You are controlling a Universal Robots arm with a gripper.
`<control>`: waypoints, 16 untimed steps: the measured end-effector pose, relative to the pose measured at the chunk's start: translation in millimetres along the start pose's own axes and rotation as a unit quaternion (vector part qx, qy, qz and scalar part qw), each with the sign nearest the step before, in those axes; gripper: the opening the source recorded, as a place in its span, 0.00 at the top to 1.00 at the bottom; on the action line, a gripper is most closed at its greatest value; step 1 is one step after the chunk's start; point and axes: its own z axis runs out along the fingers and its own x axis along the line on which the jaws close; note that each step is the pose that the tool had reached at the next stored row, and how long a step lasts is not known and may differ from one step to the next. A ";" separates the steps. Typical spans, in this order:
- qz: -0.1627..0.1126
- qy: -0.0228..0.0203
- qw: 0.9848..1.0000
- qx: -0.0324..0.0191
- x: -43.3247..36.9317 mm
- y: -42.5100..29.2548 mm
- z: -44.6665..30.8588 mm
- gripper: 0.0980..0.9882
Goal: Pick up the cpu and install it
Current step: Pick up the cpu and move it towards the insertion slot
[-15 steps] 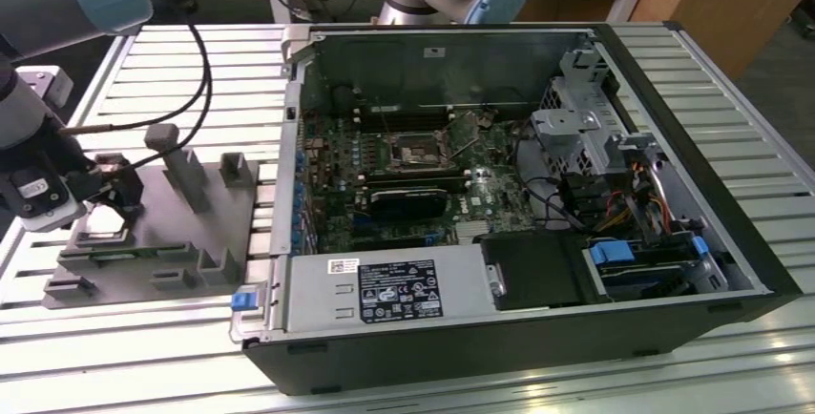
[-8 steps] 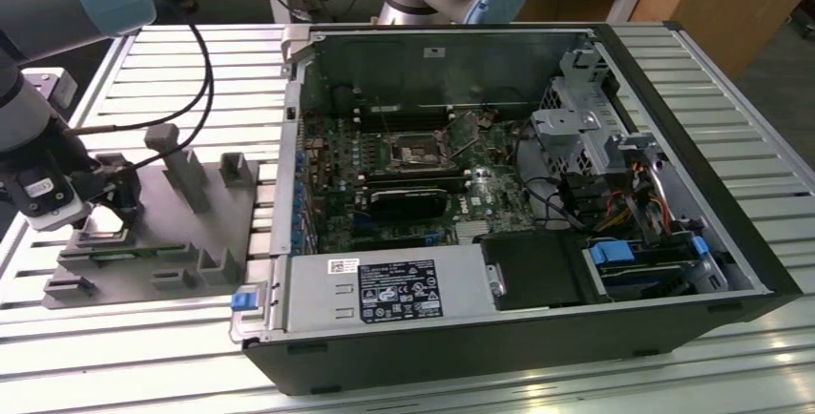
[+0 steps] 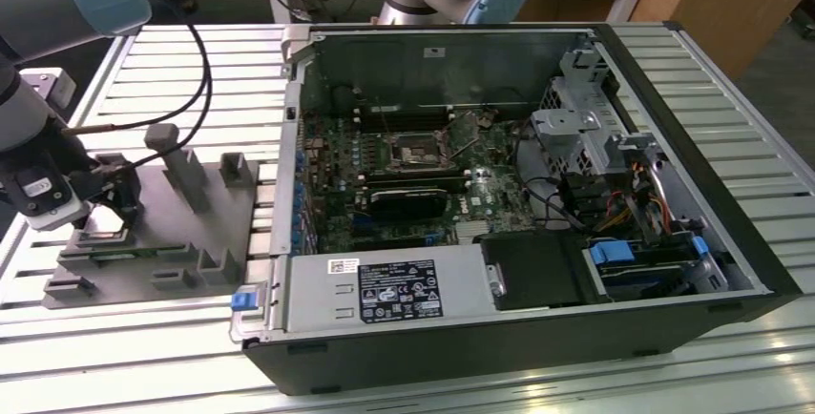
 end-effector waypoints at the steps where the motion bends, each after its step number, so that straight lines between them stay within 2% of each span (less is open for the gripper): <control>1: 0.000 0.000 1.000 0.000 0.1 0.0 -0.4 0.41; 6: 0.000 -0.001 1.000 0.000 0.2 0.2 -1.9 0.41; 16: 0.000 0.000 1.000 0.001 0.8 0.1 -0.1 0.43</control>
